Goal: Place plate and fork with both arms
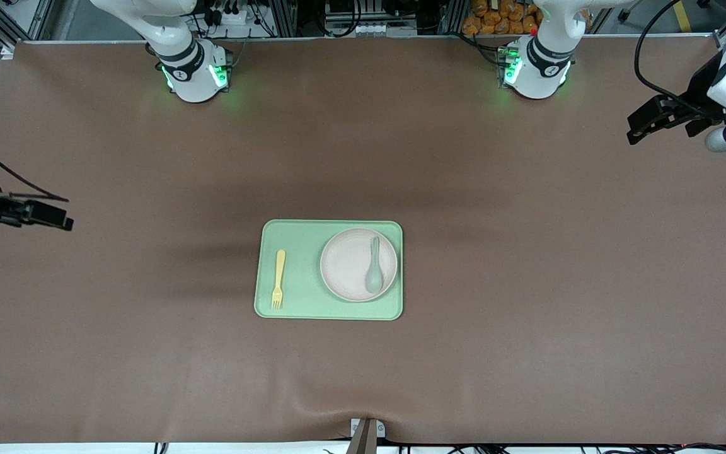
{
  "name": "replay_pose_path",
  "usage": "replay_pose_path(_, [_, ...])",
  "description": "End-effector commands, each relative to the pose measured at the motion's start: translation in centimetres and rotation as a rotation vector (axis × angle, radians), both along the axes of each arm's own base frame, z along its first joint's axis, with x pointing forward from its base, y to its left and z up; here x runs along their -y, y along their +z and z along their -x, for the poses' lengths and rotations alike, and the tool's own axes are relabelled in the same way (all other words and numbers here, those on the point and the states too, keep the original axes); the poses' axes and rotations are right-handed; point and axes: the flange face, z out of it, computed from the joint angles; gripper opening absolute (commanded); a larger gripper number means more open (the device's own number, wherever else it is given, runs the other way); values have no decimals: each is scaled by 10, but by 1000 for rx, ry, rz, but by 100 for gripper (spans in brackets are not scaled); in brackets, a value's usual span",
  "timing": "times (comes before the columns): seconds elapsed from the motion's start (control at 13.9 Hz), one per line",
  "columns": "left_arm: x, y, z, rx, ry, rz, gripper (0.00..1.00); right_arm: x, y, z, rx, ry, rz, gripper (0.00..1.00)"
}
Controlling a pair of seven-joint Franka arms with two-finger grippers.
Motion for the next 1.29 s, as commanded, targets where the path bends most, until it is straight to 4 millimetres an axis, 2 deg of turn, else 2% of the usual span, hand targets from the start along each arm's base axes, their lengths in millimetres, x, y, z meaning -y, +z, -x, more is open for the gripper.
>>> replay_pose_path(0.0, [0, 7, 4, -3, -18, 14, 100, 3, 16, 43, 8, -5, 15, 100])
replay_pose_path(0.22, [7, 8, 10, 0, -25, 10, 100, 7, 26, 73, 32, -21, 21, 100])
replay_pose_path(0.36, [6, 14, 13, 27, -27, 2, 100, 6, 24, 81, 32, -26, 20, 100])
replay_pose_path(0.72, [3, 8, 9, 37, -44, 3, 100, -2, 28, 79, 58, -17, 20, 100])
replay_pose_path(0.93, [-3, 5, 3, 46, -38, 3, 100, -22, 30, 78, 62, 3, 27, 100])
replay_pose_path(1.22, [-2, 4, 2, 45, -42, 4, 100, -33, 31, 78, 65, 23, 26, 100])
